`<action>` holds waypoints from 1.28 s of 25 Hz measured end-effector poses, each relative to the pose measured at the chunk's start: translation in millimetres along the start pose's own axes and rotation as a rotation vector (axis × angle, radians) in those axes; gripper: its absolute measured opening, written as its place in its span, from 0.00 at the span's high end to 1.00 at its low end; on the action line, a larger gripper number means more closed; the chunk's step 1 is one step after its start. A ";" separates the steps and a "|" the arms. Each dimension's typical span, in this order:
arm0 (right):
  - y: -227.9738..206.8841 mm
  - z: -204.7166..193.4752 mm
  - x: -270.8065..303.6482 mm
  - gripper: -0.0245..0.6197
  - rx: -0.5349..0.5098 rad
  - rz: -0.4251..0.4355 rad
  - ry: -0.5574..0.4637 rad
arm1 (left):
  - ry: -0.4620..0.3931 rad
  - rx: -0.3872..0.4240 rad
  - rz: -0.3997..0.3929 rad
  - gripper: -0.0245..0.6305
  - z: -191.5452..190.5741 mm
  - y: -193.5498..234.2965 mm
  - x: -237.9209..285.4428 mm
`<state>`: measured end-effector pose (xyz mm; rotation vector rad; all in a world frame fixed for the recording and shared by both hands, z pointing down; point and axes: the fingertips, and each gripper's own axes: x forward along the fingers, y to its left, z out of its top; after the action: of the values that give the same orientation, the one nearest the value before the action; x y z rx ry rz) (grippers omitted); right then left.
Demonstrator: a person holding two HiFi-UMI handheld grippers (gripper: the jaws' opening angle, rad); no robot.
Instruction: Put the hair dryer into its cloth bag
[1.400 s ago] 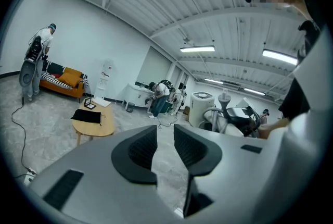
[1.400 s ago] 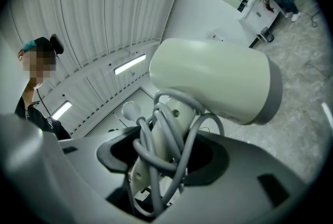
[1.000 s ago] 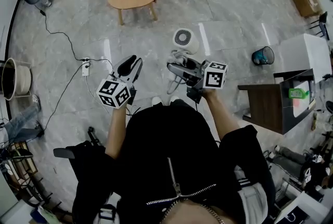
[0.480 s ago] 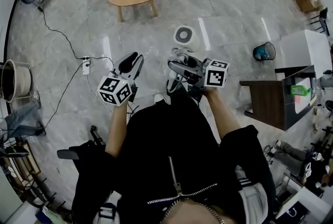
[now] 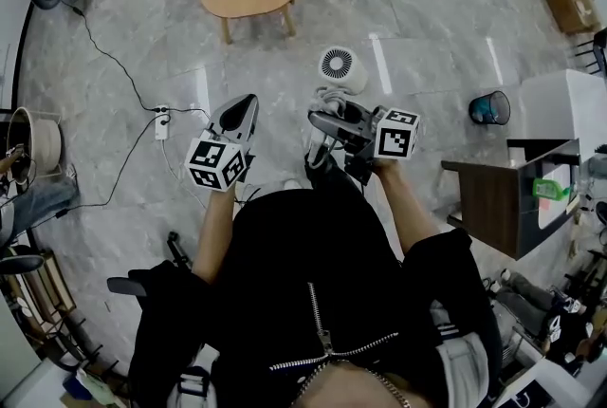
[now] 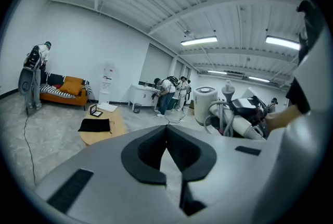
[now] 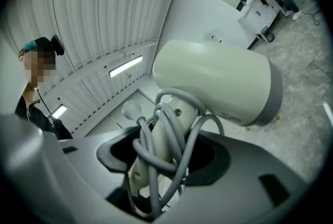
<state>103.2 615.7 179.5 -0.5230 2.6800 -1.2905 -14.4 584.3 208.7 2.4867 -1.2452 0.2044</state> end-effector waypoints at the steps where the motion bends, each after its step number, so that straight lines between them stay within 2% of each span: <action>1: -4.4 7.0 1.5 0.58 0.001 0.004 0.000 | -0.001 0.006 -0.003 0.94 3.7 1.1 6.5; 7: -30.2 49.6 9.9 0.58 -0.010 0.030 0.026 | -0.011 0.025 0.011 0.94 26.3 10.7 46.8; 15: -64.4 92.6 10.3 0.58 -0.014 0.069 0.071 | -0.002 -0.016 0.071 0.94 41.4 22.0 87.9; 26: -122.9 128.8 11.4 0.58 0.003 0.095 0.138 | 0.009 -0.073 0.132 0.94 48.5 43.8 152.3; 32: -132.7 120.9 4.2 0.58 0.028 0.096 0.156 | 0.032 -0.064 0.143 0.94 44.9 34.8 151.5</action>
<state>163.8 449.0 206.6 -0.2968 2.7678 -1.3938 48.0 435.3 218.1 2.3331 -1.3953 0.2363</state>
